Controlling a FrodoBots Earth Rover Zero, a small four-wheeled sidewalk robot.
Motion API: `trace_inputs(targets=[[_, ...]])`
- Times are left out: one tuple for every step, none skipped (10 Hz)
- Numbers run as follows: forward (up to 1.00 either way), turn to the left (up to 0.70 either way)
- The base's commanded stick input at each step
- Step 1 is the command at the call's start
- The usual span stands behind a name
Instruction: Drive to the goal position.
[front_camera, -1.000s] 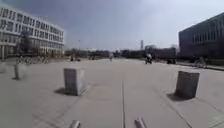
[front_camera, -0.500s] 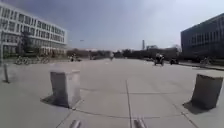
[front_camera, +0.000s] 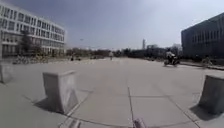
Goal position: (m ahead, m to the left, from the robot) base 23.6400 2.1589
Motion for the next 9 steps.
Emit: trace_inputs(targets=[[0.85, 0.01], [0.85, 0.01], [0.85, 0.01], [0.85, 0.01], [0.85, 0.01], [0.85, 0.00], [0.85, -0.02], [0.85, -0.03], [0.85, -0.04]])
